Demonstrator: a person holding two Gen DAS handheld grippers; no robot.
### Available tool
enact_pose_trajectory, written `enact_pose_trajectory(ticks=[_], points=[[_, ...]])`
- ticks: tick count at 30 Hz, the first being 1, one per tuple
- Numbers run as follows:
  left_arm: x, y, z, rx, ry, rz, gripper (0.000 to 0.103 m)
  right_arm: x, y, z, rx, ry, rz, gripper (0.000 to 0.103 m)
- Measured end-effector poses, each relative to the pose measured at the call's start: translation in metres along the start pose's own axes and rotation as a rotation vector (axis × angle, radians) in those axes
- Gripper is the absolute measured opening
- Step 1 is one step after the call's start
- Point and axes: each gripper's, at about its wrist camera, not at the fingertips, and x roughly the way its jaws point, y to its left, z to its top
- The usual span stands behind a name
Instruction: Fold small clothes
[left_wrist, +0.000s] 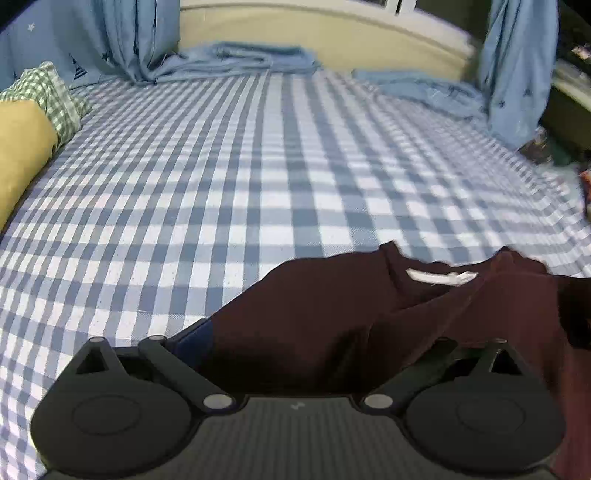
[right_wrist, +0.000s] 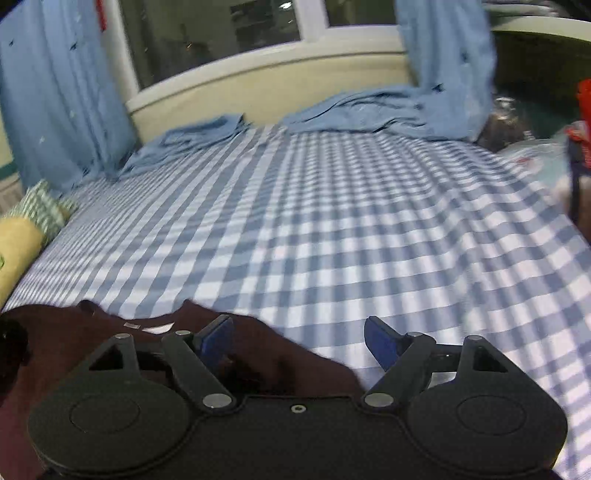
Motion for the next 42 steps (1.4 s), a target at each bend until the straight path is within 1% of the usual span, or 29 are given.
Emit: enact_pose_trajectory(ticks=[1, 3, 4, 5, 6, 7, 8, 9, 10, 11, 12, 14, 16, 19, 21, 24, 26, 28, 29, 30, 31, 32, 33, 35, 38, 39, 40, 41, 42], points=[[0.002, -0.011, 0.004, 0.054, 0.004, 0.045, 0.1, -0.003, -0.001, -0.002, -0.01, 0.015, 0.023, 0.08], [0.004, -0.038, 0.005, 0.23, -0.022, 0.148, 0.1, -0.009, 0.004, -0.005, -0.058, 0.046, 0.04, 0.08], [0.003, -0.046, 0.006, 0.267, -0.035, 0.158, 0.1, -0.013, 0.01, -0.008, -0.096, 0.057, 0.043, 0.08], [-0.001, -0.047, 0.01, 0.255, -0.053, 0.122, 0.1, -0.016, 0.016, -0.012, -0.133, 0.065, 0.046, 0.08], [-0.007, -0.041, 0.016, 0.193, -0.067, 0.043, 0.1, -0.019, 0.022, -0.015, -0.156, 0.068, 0.052, 0.08], [-0.012, -0.028, 0.025, 0.082, -0.072, -0.063, 0.101, -0.022, 0.024, -0.018, -0.166, 0.069, 0.062, 0.08], [-0.018, -0.01, 0.034, -0.06, -0.09, -0.151, 0.102, -0.025, 0.027, -0.021, -0.166, 0.07, 0.072, 0.08], [-0.025, 0.006, 0.039, -0.184, -0.121, -0.201, 0.102, -0.028, 0.029, -0.023, -0.164, 0.071, 0.081, 0.08], [-0.033, 0.022, 0.042, -0.302, -0.163, -0.221, 0.102, -0.03, 0.031, -0.025, -0.168, 0.071, 0.084, 0.08], [-0.045, 0.033, 0.043, -0.388, -0.221, -0.207, 0.102, -0.031, 0.033, -0.026, -0.179, 0.071, 0.083, 0.08], [-0.057, 0.039, 0.042, -0.42, -0.28, -0.182, 0.102, -0.033, 0.035, -0.027, -0.193, 0.069, 0.072, 0.08], [-0.077, 0.039, 0.041, -0.389, -0.341, -0.148, 0.102, -0.031, 0.038, -0.026, -0.205, 0.078, 0.04, 0.081], [-0.089, 0.034, 0.034, -0.348, -0.342, -0.15, 0.102, -0.027, 0.034, -0.025, -0.166, 0.085, 0.054, 0.081], [-0.102, 0.023, 0.011, -0.287, -0.355, -0.181, 0.102, -0.02, 0.035, -0.027, -0.107, 0.093, 0.11, 0.08], [-0.099, 0.01, -0.008, -0.227, -0.357, -0.159, 0.102, -0.011, 0.044, -0.031, -0.125, 0.112, 0.117, 0.08], [-0.079, -0.01, -0.025, -0.145, -0.277, -0.063, 0.102, 0.006, 0.068, -0.041, -0.226, 0.142, 0.09, 0.079], [-0.06, -0.02, -0.036, -0.114, -0.207, -0.021, 0.102, 0.012, 0.08, -0.046, -0.273, 0.123, 0.05, 0.075], [-0.044, -0.032, -0.042, -0.084, -0.157, 0.006, 0.102, 0.017, 0.082, -0.045, -0.26, 0.136, 0.026, 0.052], [-0.037, -0.038, -0.045, -0.062, -0.139, 0.034, 0.102, 0.018, 0.078, -0.043, -0.221, 0.142, 0.035, 0.02], [-0.032, -0.043, -0.047, -0.037, -0.127, 0.074, 0.102, 0.016, 0.072, -0.039, -0.174, 0.137, 0.032, 0.01], [-0.027, -0.048, -0.049, -0.009, -0.118, 0.115, 0.102, 0.011, 0.066, -0.035, -0.146, 0.117, 0.023, 0.009], [-0.023, -0.051, -0.05, 0.018, -0.111, 0.148, 0.102, 0.006, 0.058, -0.031, -0.119, 0.093, 0.028, 0.002], [-0.02, -0.052, -0.052, 0.035, -0.105, 0.165, 0.102, 0.001, 0.049, -0.027, -0.084, 0.078, 0.038, 0.0], [-0.018, -0.052, -0.057, 0.031, -0.093, 0.157, 0.102, -0.006, 0.028, -0.021, -0.019, 0.065, 0.026, 0.0], [-0.027, -0.049, -0.062, -0.018, -0.114, 0.127, 0.102, -0.02, 0.012, -0.02, -0.034, 0.031, -0.002, 0.011], [-0.032, -0.048, -0.063, -0.03, -0.13, 0.11, 0.102, -0.027, 0.01, -0.022, -0.031, 0.017, 0.038, 0.011], [-0.037, -0.049, -0.065, -0.04, -0.147, 0.089, 0.102, -0.032, 0.01, -0.025, -0.016, 0.005, 0.112, 0.011], [-0.039, -0.049, -0.066, -0.045, -0.163, 0.064, 0.102, -0.037, 0.012, -0.029, -0.005, -0.007, 0.192, 0.014], [-0.042, -0.053, -0.068, -0.044, -0.171, 0.045, 0.102, -0.039, 0.018, -0.033, -0.003, -0.008, 0.243, 0.018]])
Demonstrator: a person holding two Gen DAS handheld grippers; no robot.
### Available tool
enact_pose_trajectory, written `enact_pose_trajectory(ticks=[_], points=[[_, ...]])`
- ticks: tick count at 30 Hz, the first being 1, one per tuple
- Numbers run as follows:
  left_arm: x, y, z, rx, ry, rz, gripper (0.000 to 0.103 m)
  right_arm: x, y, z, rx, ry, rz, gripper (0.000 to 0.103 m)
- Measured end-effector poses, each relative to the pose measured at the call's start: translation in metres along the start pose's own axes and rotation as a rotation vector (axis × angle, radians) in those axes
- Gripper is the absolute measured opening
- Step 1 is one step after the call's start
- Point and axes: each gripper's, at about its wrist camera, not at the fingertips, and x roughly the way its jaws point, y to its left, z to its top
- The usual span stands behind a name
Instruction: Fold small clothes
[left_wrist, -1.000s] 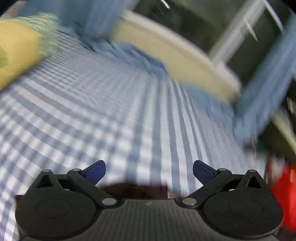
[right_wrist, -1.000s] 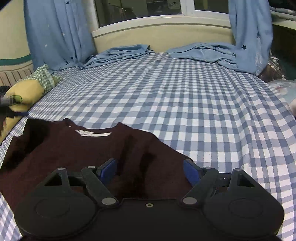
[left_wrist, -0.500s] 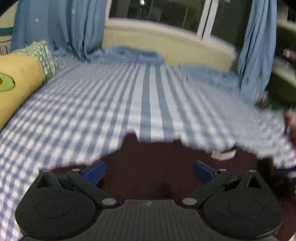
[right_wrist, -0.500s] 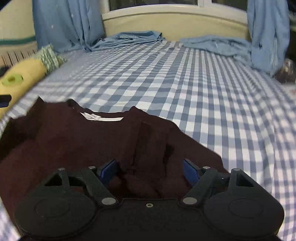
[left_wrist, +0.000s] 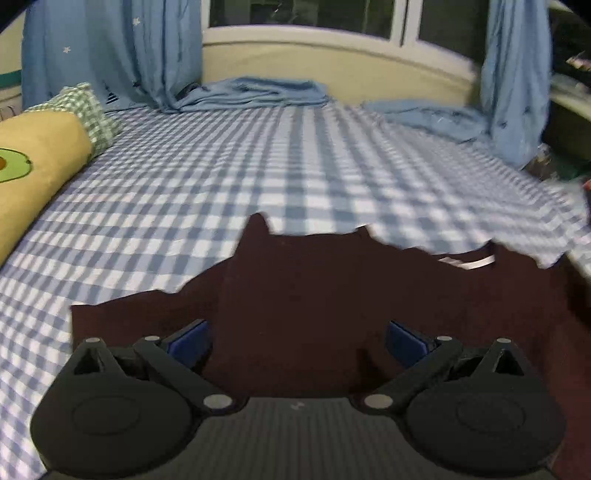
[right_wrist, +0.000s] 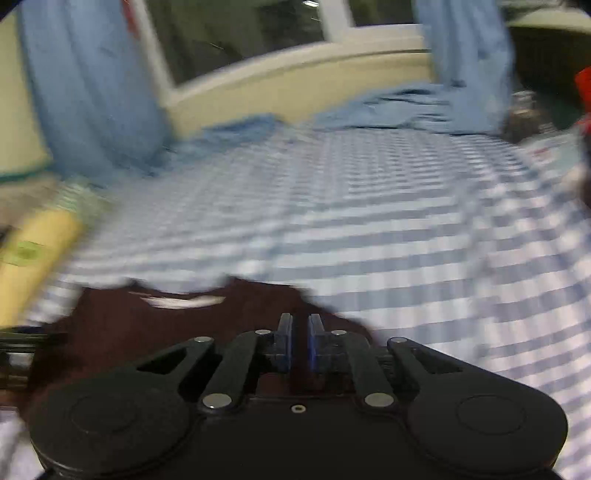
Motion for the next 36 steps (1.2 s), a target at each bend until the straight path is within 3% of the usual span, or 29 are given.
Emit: enact_pose_trajectory(ticks=[2, 4, 7, 9, 10, 11, 12, 13, 14, 17, 24, 29, 33, 36], points=[[0.002, -0.005, -0.001, 0.018, 0.004, -0.003, 0.102, 0.011, 0.012, -0.007, 0.006, 0.049, 0.102, 0.019], [0.005, -0.012, -0.004, 0.064, 0.013, 0.018, 0.102, 0.033, 0.024, -0.015, -0.014, 0.146, 0.109, 0.02], [0.01, -0.012, -0.01, 0.083, 0.046, 0.057, 0.102, 0.056, 0.017, -0.022, -0.061, 0.168, -0.117, 0.019], [0.012, -0.005, -0.014, 0.075, 0.07, 0.07, 0.102, 0.055, -0.005, -0.017, 0.02, 0.134, -0.164, 0.0], [0.011, -0.002, -0.016, 0.075, 0.074, 0.076, 0.102, 0.048, -0.013, -0.016, 0.051, 0.107, -0.134, 0.002], [0.008, 0.001, -0.018, 0.08, 0.067, 0.078, 0.102, 0.039, -0.019, -0.015, 0.073, 0.086, -0.09, 0.012], [0.003, 0.005, -0.02, 0.085, 0.052, 0.07, 0.102, 0.028, -0.022, -0.016, 0.085, 0.074, -0.043, 0.03], [-0.002, 0.007, -0.021, 0.088, 0.045, 0.062, 0.102, 0.016, -0.023, -0.018, 0.075, 0.063, -0.005, 0.039], [-0.008, 0.01, -0.024, 0.088, 0.037, 0.049, 0.102, 0.004, -0.023, -0.022, 0.041, 0.059, 0.02, 0.055], [-0.026, 0.016, -0.031, 0.082, 0.011, 0.028, 0.102, -0.032, -0.031, -0.042, -0.021, 0.102, 0.067, 0.059], [-0.055, 0.024, -0.053, 0.054, -0.028, 0.032, 0.102, -0.065, -0.07, -0.095, 0.172, 0.171, 0.167, 0.058], [-0.072, 0.029, -0.065, 0.054, -0.028, 0.049, 0.102, -0.063, -0.066, -0.117, 0.21, 0.188, 0.25, 0.043], [-0.086, 0.037, -0.072, 0.032, -0.038, 0.056, 0.102, -0.07, -0.063, -0.115, 0.229, 0.14, 0.252, 0.007], [-0.097, 0.049, -0.075, -0.007, -0.046, 0.055, 0.102, -0.091, -0.07, -0.12, 0.305, 0.065, 0.307, 0.006]])
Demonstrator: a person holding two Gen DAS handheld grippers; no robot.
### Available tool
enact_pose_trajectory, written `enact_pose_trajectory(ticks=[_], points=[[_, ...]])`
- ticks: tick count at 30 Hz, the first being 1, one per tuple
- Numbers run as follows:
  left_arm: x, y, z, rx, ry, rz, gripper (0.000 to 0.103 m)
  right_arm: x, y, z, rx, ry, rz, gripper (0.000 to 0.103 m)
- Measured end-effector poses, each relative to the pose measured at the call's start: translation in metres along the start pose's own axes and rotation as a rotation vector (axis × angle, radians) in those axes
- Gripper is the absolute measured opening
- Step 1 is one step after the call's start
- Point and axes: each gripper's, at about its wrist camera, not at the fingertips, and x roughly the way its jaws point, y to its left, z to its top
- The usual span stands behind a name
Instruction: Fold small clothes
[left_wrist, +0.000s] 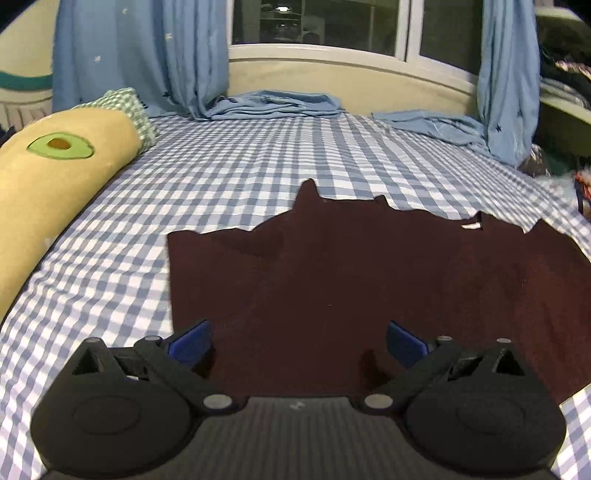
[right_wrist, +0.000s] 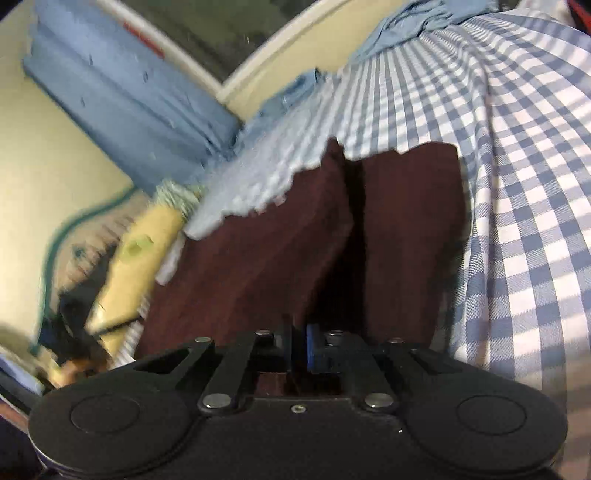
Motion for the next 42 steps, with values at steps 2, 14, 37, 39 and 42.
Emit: enact_pose_trajectory(ticks=[2, 14, 37, 39, 42], points=[[-0.004, 0.007, -0.001, -0.015, 0.0, 0.007, 0.102, -0.014, 0.001, -0.008, 0.024, -0.044, 0.034, 0.006], [-0.031, 0.057, -0.02, -0.09, -0.035, -0.211, 0.102, -0.032, 0.007, -0.038, -0.059, -0.054, -0.179, 0.04], [0.026, 0.118, -0.027, -0.542, 0.143, -0.188, 0.102, 0.019, 0.137, -0.04, -0.37, -0.035, -0.175, 0.061], [0.036, 0.117, -0.021, -0.539, 0.161, -0.199, 0.102, 0.026, 0.145, -0.043, -0.383, -0.025, -0.166, 0.061], [0.051, 0.115, -0.015, -0.521, 0.169, -0.212, 0.101, 0.031, 0.158, -0.048, -0.424, -0.007, -0.166, 0.062]])
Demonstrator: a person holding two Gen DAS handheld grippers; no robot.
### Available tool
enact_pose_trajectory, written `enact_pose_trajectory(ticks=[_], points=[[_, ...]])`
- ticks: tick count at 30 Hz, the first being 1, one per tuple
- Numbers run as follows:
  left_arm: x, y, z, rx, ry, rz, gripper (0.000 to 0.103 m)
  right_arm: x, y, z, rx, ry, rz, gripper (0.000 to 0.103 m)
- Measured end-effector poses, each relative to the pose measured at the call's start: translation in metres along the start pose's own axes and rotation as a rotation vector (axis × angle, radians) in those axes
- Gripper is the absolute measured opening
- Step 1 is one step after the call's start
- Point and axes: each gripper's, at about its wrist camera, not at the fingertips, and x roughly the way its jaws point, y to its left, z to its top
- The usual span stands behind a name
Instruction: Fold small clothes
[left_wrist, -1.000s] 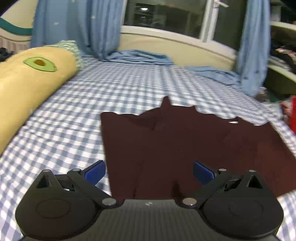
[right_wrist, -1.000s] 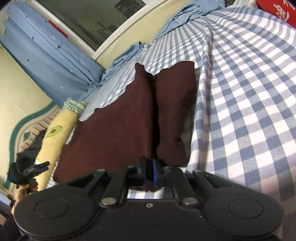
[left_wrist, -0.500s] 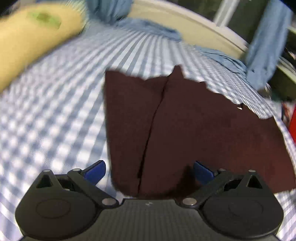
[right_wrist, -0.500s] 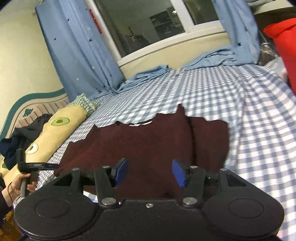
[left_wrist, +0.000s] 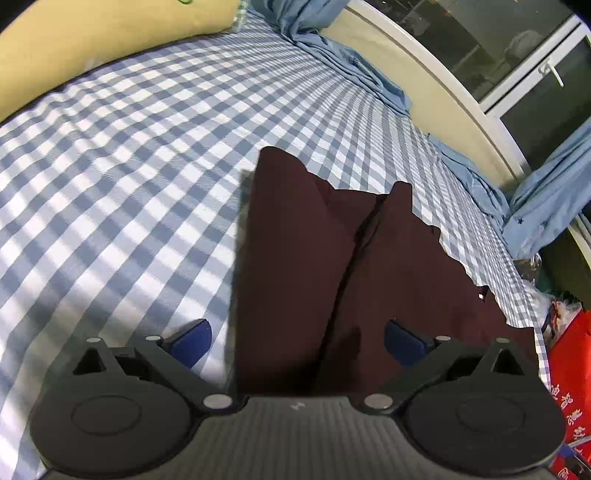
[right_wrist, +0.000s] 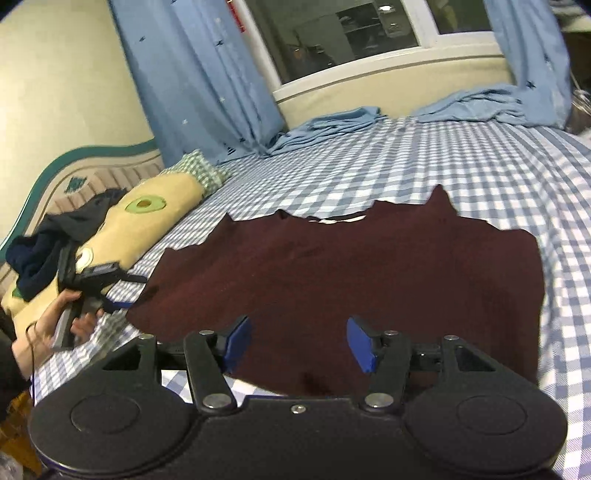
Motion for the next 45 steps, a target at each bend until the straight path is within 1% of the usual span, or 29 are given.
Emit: enact_pose_trajectory(ticks=[5, 8, 11, 12, 14, 15, 16, 17, 19, 20, 22, 24, 26, 28, 33, 36, 39, 41, 42, 45], points=[[0.019, 0.008, 0.009, -0.017, 0.013, -0.076, 0.101, -0.003, 0.016, 0.001, -0.046, 0.01, 0.001, 0.063], [0.027, 0.009, 0.014, -0.022, 0.025, -0.138, 0.1, -0.005, 0.022, 0.003, -0.067, 0.001, -0.002, 0.064], [0.034, 0.006, 0.016, 0.0, 0.017, -0.159, 0.1, -0.006, 0.026, 0.005, -0.084, -0.006, -0.015, 0.065], [0.037, 0.004, 0.017, 0.015, 0.019, -0.17, 0.097, -0.005, 0.027, 0.005, -0.086, -0.004, -0.017, 0.065], [0.041, -0.003, 0.018, 0.051, 0.024, -0.171, 0.086, -0.003, 0.028, 0.006, -0.085, -0.003, -0.021, 0.065], [0.043, -0.006, 0.017, 0.079, 0.031, -0.163, 0.074, -0.002, 0.029, 0.006, -0.085, -0.002, -0.024, 0.065], [0.046, -0.012, 0.016, 0.119, 0.039, -0.147, 0.064, -0.001, 0.029, 0.006, -0.086, -0.001, -0.027, 0.065], [0.047, -0.017, 0.015, 0.155, 0.047, -0.14, 0.058, 0.0, 0.029, 0.005, -0.085, 0.001, -0.029, 0.065], [0.049, -0.023, 0.013, 0.193, 0.083, -0.145, 0.023, 0.005, 0.029, 0.005, -0.083, 0.005, -0.037, 0.066], [0.05, -0.025, 0.012, 0.2, 0.099, -0.159, 0.021, 0.007, 0.029, 0.004, -0.082, 0.004, -0.044, 0.066], [0.046, -0.028, 0.011, 0.215, 0.087, -0.161, 0.016, 0.014, 0.03, 0.003, -0.084, 0.005, -0.067, 0.066], [0.039, -0.03, 0.01, 0.211, 0.076, -0.183, 0.014, 0.023, 0.028, 0.0, -0.085, 0.021, -0.106, 0.066], [0.031, -0.034, 0.011, 0.209, 0.061, -0.222, 0.014, 0.033, 0.024, -0.004, -0.076, 0.043, -0.144, 0.066], [0.021, -0.041, 0.012, 0.219, 0.05, -0.26, 0.014, 0.04, 0.021, -0.01, -0.068, 0.057, -0.153, 0.064], [-0.007, -0.077, 0.017, 0.27, 0.021, -0.291, 0.013, 0.048, 0.012, -0.016, -0.045, 0.074, -0.18, 0.061], [-0.021, -0.106, 0.016, 0.314, 0.003, -0.281, 0.013, 0.053, 0.003, -0.02, -0.025, 0.082, -0.223, 0.061], [-0.033, -0.134, 0.014, 0.343, -0.012, -0.258, 0.014, 0.064, -0.004, -0.029, -0.034, 0.143, -0.282, 0.06], [-0.041, -0.153, 0.012, 0.362, -0.022, -0.25, 0.014, 0.067, -0.007, -0.035, -0.042, 0.156, -0.284, 0.059], [-0.044, -0.162, 0.01, 0.374, -0.025, -0.25, 0.014, 0.065, -0.008, -0.036, -0.042, 0.148, -0.283, 0.059], [-0.052, -0.198, 0.003, 0.427, -0.037, -0.244, 0.014, 0.047, -0.003, -0.037, -0.062, 0.075, -0.288, 0.057]])
